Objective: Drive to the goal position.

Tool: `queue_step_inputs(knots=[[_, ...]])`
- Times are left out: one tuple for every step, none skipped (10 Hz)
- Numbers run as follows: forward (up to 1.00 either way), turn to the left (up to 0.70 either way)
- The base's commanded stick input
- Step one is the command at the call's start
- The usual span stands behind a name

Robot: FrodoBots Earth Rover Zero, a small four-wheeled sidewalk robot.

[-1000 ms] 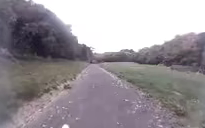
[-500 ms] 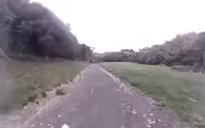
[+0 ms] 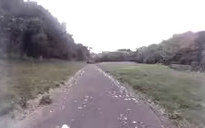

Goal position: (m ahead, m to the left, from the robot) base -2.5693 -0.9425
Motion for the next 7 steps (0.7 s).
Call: queue_step_inputs(knots=[[0.85, 0.0], [0.85, 0.0], [0.85, 0.0], [0.85, 0.0], [0.85, 0.0], [0.85, 0.0], [0.85, 0.0]])
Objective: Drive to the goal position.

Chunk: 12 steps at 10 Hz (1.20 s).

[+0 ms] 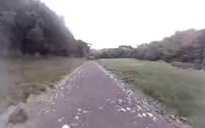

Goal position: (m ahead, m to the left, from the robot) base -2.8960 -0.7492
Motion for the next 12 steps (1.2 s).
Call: queue_step_inputs(knots=[[0.85, 0.0], [0.85, 0.0], [0.85, 0.0], [0.85, 0.0], [0.85, 0.0], [0.85, 0.0], [0.85, 0.0], [0.85, 0.0], [0.85, 0.0], [0.85, 0.0], [0.85, 0.0], [0.85, 0.0]])
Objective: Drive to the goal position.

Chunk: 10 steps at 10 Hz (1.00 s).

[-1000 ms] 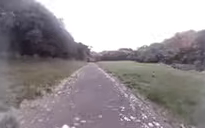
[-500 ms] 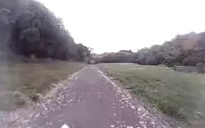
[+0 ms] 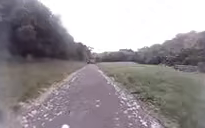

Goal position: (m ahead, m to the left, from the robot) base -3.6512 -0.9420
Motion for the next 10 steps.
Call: queue_step_inputs(knots=[[0.85, 0.0], [0.85, 0.07], [0.85, 0.14], [0.85, 0.21], [0.85, 0.28], [0.85, 0.32], [0.85, 0.16], [0.85, 0.01], [0.85, 0.0], [0.85, 0.0]])
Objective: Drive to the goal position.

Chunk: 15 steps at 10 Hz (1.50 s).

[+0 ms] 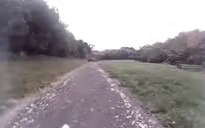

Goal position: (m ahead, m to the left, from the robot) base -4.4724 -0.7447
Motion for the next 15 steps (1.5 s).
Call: queue_step_inputs(knots=[[0.6, 0.0], [0.21, 0.0], [0.0, 0.32], [0.0, 0.61], [0.0, 0.85], [0.0, 0.85], [0.0, 0.85], [0.0, 0.85], [0.0, 0.85], [0.0, 0.85], [0.0, 0.85], [0.0, 0.85], [0.0, 0.85], [0.0, 0.85], [0.0, 0.85]])
